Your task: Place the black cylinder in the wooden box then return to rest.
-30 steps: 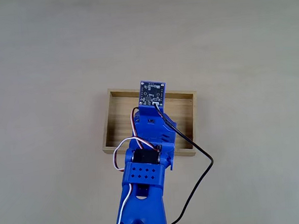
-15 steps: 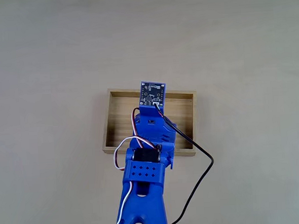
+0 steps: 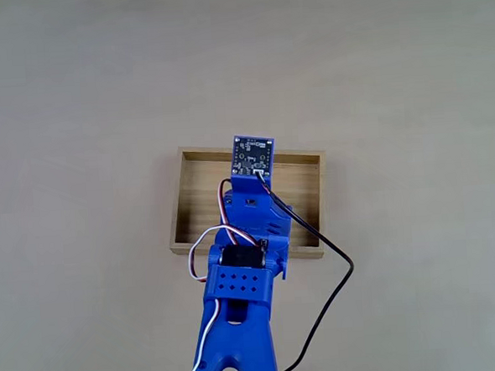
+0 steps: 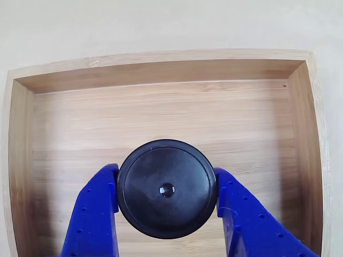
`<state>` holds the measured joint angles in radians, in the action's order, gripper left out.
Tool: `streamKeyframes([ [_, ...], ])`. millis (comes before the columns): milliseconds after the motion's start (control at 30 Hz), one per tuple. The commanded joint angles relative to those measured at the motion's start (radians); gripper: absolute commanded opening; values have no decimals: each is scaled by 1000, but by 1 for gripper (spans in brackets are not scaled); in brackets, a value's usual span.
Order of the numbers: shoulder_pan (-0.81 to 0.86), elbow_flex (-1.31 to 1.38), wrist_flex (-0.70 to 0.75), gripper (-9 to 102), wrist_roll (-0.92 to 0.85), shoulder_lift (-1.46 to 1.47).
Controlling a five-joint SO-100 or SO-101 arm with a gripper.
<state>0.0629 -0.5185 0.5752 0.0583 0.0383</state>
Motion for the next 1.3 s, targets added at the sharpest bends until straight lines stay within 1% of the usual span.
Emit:
streamKeyframes([
  [0,-3,112,3,20,-12,17],
  [467,-5,112,3,20,-6,8],
  [567,-5,112,3,25,-6,6],
  [800,-5,112,3,31,-6,5],
  [933,-5,112,3,34,-6,17],
  [1267,8,112,3,34,35,83],
])
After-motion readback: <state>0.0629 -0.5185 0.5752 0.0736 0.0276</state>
